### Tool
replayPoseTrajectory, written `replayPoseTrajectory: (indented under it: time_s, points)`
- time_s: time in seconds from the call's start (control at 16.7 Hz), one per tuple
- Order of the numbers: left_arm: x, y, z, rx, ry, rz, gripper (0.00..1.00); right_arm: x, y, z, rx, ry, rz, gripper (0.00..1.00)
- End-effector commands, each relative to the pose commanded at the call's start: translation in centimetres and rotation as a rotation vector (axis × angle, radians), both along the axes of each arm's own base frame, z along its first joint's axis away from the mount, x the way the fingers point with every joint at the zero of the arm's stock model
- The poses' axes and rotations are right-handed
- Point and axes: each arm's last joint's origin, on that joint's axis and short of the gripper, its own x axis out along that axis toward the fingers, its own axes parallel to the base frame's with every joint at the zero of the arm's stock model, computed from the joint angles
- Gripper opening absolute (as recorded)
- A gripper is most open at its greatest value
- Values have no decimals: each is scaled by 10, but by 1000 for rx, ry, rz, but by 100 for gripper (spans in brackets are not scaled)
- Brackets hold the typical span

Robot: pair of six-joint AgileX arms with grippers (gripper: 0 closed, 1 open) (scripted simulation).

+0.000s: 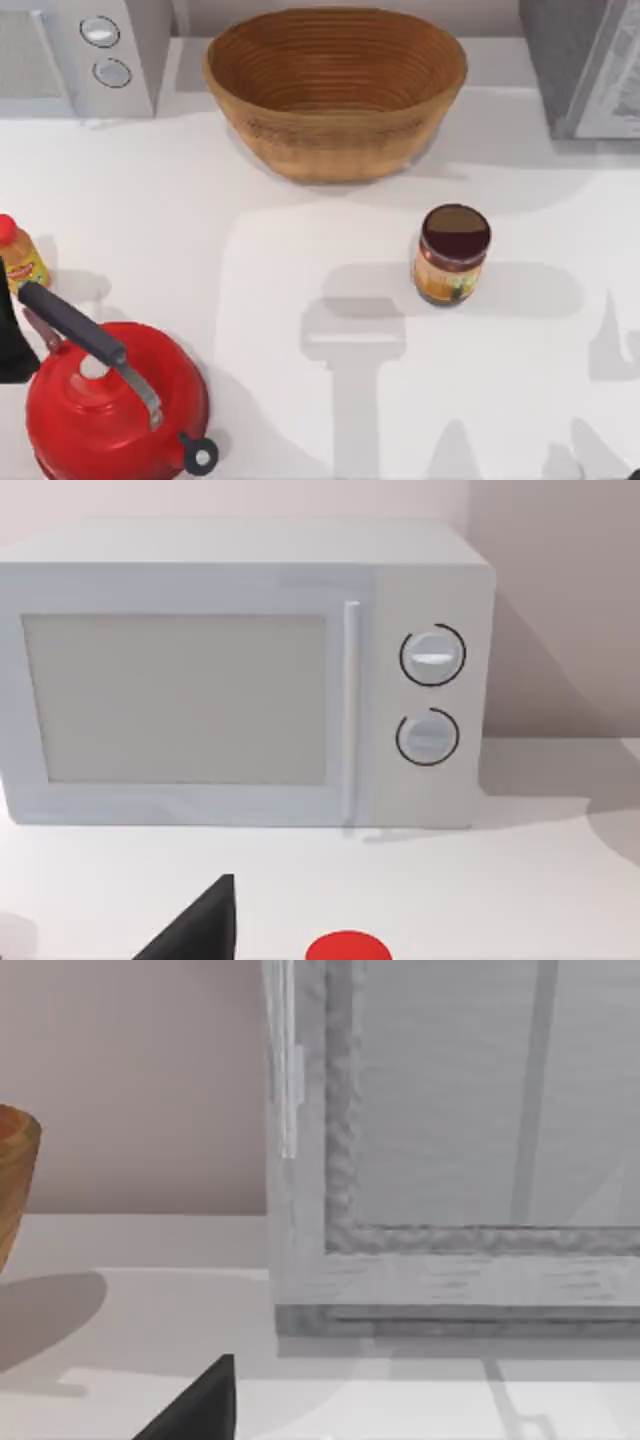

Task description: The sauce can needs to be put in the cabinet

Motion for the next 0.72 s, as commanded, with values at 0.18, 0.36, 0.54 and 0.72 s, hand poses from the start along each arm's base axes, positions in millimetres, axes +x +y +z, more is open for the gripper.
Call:
replayPoseTrajectory:
  time_s: [0.18, 0.36, 0.54, 0.72]
  points:
    - [0, 0, 0, 0, 0, 0, 100, 0, 0, 0, -1, 2, 8, 100]
    - [0, 0, 0, 0, 0, 0, 100, 2, 5, 5, -17, 31, 85, 100]
    - [0, 0, 0, 0, 0, 0, 100, 6, 11, 13, -56, 98, 211, 100]
    - [0, 0, 0, 0, 0, 0, 100, 15, 18, 22, -121, 189, 359, 100]
